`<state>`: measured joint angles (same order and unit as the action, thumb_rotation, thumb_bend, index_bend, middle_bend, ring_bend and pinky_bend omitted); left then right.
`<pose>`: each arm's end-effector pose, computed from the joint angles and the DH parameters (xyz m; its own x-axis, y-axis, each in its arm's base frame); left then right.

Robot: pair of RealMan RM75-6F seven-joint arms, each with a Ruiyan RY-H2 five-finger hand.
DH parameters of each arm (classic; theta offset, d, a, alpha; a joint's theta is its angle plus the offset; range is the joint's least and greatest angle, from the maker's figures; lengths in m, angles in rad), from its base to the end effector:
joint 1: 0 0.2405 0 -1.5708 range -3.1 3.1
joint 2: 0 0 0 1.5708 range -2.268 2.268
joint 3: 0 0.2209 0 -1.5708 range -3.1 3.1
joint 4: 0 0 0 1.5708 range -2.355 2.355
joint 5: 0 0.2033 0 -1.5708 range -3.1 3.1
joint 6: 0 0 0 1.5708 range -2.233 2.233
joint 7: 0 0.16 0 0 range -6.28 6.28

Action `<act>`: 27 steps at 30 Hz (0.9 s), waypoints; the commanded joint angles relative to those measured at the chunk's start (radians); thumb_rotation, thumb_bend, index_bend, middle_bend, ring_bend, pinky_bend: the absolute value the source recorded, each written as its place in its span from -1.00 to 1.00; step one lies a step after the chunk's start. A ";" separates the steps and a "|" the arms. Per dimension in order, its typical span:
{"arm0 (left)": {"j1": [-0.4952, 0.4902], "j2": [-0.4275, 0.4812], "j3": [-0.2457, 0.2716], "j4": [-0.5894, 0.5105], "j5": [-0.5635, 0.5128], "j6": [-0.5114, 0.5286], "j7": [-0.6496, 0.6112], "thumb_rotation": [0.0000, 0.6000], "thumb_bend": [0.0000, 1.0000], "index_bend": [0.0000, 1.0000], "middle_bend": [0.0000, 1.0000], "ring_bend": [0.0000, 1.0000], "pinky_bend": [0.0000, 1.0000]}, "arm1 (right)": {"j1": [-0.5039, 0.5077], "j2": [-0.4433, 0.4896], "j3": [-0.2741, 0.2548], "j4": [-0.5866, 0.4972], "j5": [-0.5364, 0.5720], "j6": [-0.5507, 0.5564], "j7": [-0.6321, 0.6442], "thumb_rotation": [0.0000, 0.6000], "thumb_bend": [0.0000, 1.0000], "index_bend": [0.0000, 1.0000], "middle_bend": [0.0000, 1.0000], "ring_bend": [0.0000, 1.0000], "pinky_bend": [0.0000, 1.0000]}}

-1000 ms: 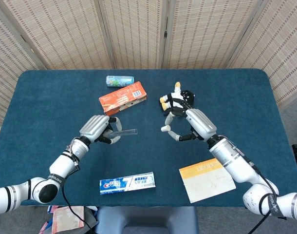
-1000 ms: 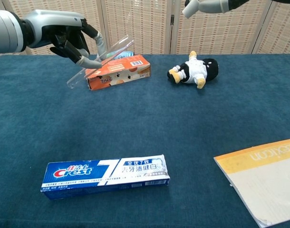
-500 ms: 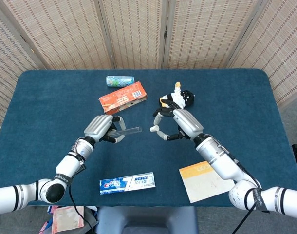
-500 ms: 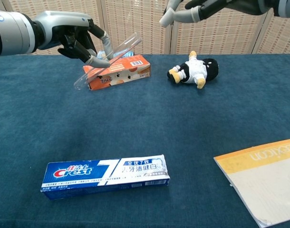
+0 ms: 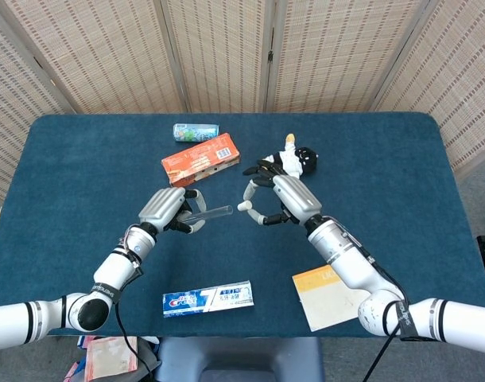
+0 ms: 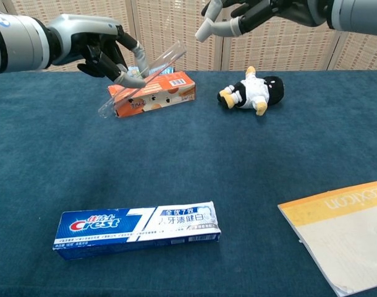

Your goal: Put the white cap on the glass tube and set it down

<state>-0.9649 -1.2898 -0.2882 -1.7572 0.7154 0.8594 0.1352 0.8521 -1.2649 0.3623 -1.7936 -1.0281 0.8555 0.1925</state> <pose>-0.0464 0.3602 0.0384 0.0925 0.4210 0.9023 0.9678 -0.2511 0.0179 -0.0285 -0.3487 0.0594 -0.1063 -0.4341 0.8946 -0.9051 -0.3302 -0.2678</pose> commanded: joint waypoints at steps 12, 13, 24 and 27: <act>-0.003 0.001 0.000 -0.004 -0.009 -0.004 -0.009 1.00 -0.28 0.35 1.00 1.00 1.00 | 0.012 -0.010 -0.002 0.001 0.022 -0.012 -0.014 1.00 0.24 0.49 -0.64 -1.00 -1.00; -0.003 0.001 0.001 -0.005 -0.009 -0.005 -0.009 1.00 -0.28 0.35 1.00 1.00 1.00 | 0.012 -0.011 -0.002 0.002 0.023 -0.012 -0.016 1.00 0.24 0.49 -0.64 -1.00 -1.00; -0.011 -0.004 0.005 -0.003 -0.013 -0.007 -0.004 1.00 -0.28 0.35 1.00 1.00 1.00 | 0.024 -0.027 -0.004 0.015 0.038 -0.023 -0.021 1.00 0.24 0.49 -0.64 -1.00 -1.00; -0.012 -0.003 0.005 -0.004 -0.014 -0.005 -0.004 1.00 -0.28 0.35 1.00 1.00 1.00 | 0.027 -0.030 -0.001 0.017 0.041 -0.030 -0.014 1.00 0.24 0.49 -0.64 -1.00 -1.00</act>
<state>-0.9767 -1.2932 -0.2830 -1.7611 0.7018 0.8538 0.1315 0.8784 -1.2948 0.3605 -1.7771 -0.9873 0.8265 0.1778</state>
